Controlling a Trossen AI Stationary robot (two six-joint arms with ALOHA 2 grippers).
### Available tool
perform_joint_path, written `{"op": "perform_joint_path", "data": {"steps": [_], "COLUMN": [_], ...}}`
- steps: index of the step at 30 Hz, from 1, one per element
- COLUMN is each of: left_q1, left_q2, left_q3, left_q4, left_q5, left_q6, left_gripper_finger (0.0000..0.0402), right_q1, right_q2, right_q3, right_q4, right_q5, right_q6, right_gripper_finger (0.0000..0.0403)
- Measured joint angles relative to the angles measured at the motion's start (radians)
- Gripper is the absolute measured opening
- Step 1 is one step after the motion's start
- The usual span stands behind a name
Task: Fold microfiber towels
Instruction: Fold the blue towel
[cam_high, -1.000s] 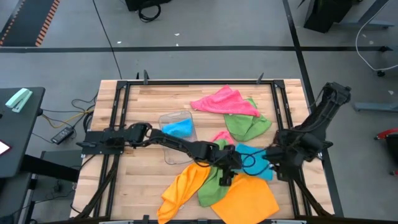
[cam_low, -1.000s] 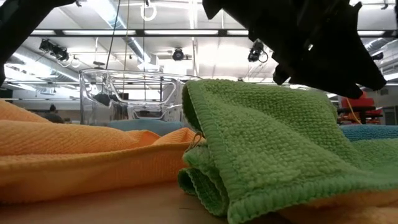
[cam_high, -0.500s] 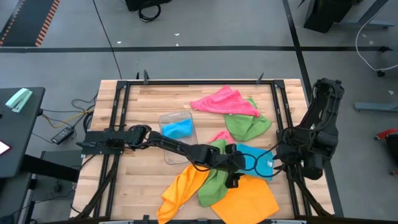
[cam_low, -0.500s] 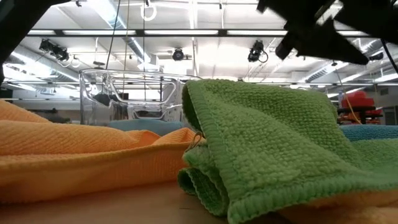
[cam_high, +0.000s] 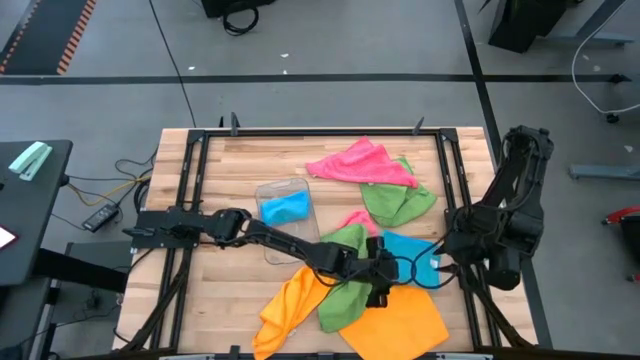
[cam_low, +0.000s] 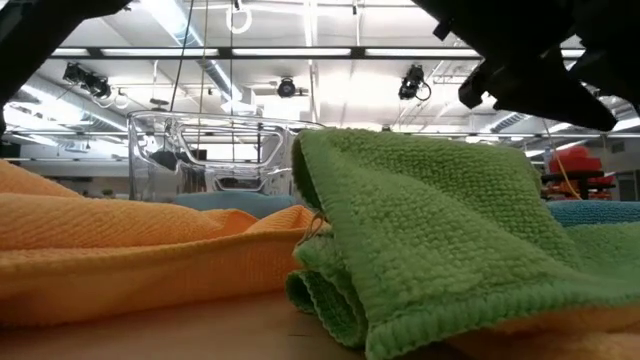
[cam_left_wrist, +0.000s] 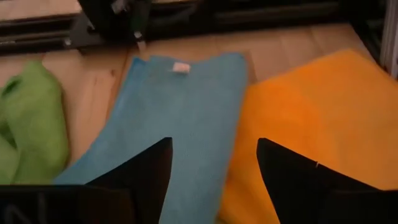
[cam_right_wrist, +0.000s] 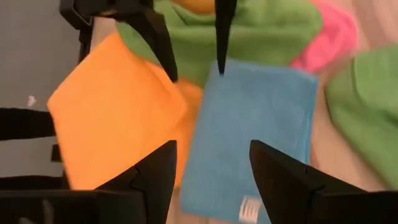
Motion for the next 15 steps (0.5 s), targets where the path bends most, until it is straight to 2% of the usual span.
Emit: {"op": "perform_joint_path", "data": {"steps": [4,7,15], "left_q1": [0.016,0.02,-0.016], "left_q2": [-0.023,-0.06,-0.128], "left_q3": [-0.001,0.028,0.154], "left_q4": [-0.045,-0.113,-0.423], "left_q5": [-0.002,-0.011,-0.037], "left_q6": [-0.082,-0.104,-0.076], "left_gripper_finger": [0.0223,0.0206,0.0162], "right_q1": [0.0,-0.005,-0.039], "right_q2": [0.083,0.148,0.225], "right_q3": [0.0,0.0,0.0], "right_q4": [0.053,0.084,0.155], "right_q5": [0.035,0.039,0.037], "right_q6": [-0.116,-0.144,-0.252], "right_gripper_finger": [0.0212,0.0212,0.0212]}}
